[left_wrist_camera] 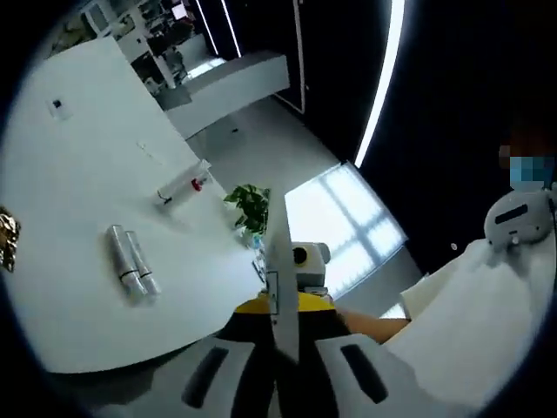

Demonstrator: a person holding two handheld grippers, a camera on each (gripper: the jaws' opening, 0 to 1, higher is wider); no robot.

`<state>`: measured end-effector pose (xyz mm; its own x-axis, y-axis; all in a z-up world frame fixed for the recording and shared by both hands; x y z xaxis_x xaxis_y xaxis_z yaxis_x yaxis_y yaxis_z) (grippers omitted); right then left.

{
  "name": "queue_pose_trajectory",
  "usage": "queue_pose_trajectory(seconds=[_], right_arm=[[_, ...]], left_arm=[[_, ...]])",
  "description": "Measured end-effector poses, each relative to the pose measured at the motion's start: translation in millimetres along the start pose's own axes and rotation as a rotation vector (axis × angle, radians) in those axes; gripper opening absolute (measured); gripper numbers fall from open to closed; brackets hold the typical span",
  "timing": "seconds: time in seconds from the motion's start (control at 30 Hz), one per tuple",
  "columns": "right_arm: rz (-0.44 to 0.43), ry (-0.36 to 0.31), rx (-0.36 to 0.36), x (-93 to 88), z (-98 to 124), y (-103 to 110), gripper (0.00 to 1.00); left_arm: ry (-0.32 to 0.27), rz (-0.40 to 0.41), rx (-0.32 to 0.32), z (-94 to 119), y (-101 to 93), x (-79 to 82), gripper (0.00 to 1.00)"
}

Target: Arrange the skincare products in the storage area until every visible bottle or jar stands upright without overlapping.

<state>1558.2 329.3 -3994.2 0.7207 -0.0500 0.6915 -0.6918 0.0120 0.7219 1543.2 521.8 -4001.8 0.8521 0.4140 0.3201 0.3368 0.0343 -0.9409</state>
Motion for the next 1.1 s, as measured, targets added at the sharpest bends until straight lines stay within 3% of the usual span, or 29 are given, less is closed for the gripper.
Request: queue_pose_trajectory(seconds=[0.43,0.5,0.6,0.7,0.8,0.9,1.0,1.1], right_arm=[[-0.077,-0.006,0.038,6.1,19.1,5.6,0.0],[-0.094,-0.01,0.051,7.6,22.1,5.2,0.0],[-0.092,-0.021,0.099,14.2,20.9,14.5,0.0],[-0.081,-0.004,0.096,17.8,22.0,15.5,0.0],[-0.083,0.002,0.076,22.1,23.5,13.4,0.0],[-0.091,0.04,0.065,22.5,21.5,13.6,0.0],[-0.041,0.022,-0.023,23.0,20.0,7.4,0.0],[0.023,-0.03,-0.055,25.0,18.6,3.3,0.01]], left_arm=[[0.006,0.092,-0.059,0.7,-1.6,0.2,0.0],[-0.007,0.125,-0.121,2.3,-7.1,2.6,0.0],[-0.018,0.04,-0.148,-0.4,-16.3,1.7,0.0],[-0.015,0.043,-0.141,-2.2,-14.9,2.2,0.0],[0.087,0.108,-0.11,-5.3,-13.5,-2.3,0.0],[0.103,0.045,-0.091,-5.9,-15.9,-2.3,0.0],[0.061,-0.014,-0.001,-4.2,-11.3,3.2,0.0],[0.037,-0.006,0.012,-5.3,-11.0,4.8,0.0]])
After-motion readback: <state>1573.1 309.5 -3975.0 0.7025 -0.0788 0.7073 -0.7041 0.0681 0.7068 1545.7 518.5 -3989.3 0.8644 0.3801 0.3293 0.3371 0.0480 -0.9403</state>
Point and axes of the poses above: the point that each gripper's makers call its tool centre point, and the gripper's own axes: z roughly backward along the fingers, y roughly to its left, x roughly out of its top, the point moved 10 cm from there along z, roughly backward along the fingers, and after that the axes turned 10 degrees about z, right-handed, at the moved point
